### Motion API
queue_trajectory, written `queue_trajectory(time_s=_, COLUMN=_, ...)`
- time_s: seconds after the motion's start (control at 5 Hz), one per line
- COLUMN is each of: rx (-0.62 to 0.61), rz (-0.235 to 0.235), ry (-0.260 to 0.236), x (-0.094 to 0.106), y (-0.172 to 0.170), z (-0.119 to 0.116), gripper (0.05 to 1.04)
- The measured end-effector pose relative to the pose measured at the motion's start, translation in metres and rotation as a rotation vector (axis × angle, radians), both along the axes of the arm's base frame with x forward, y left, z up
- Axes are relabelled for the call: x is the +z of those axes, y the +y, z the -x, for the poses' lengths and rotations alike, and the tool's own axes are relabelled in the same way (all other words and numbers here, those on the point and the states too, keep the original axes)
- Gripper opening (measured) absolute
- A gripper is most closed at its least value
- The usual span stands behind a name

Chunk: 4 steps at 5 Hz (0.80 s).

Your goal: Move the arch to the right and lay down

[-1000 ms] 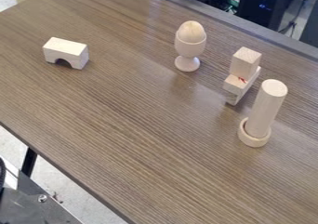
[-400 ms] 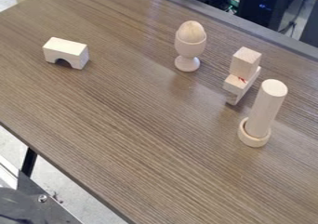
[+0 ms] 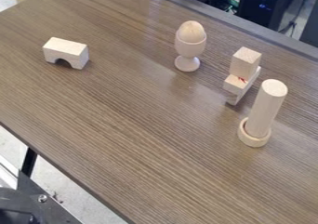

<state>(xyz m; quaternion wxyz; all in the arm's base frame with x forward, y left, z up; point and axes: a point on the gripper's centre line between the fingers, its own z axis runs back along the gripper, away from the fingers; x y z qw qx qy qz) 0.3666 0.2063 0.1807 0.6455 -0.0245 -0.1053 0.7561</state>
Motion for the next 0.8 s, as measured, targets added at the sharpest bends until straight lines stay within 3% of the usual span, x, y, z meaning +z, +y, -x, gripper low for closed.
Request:
queue_trajectory(time_s=0.2, rx=0.251, rz=0.055, ry=0.139, x=-0.021, y=0.025, z=0.016, gripper=0.999)
queue_trajectory(time_s=0.4, rx=0.402, rz=0.080, ry=0.198, x=-0.048, y=0.038, z=0.037, gripper=0.999)
queue_trajectory(time_s=0.6, rx=0.433, rz=0.111, ry=0.203, x=-0.062, y=0.037, z=0.056, gripper=0.999)
queue_trajectory(time_s=0.8, rx=0.435, rz=0.118, ry=0.181, x=-0.059, y=0.033, z=0.074, gripper=0.999)
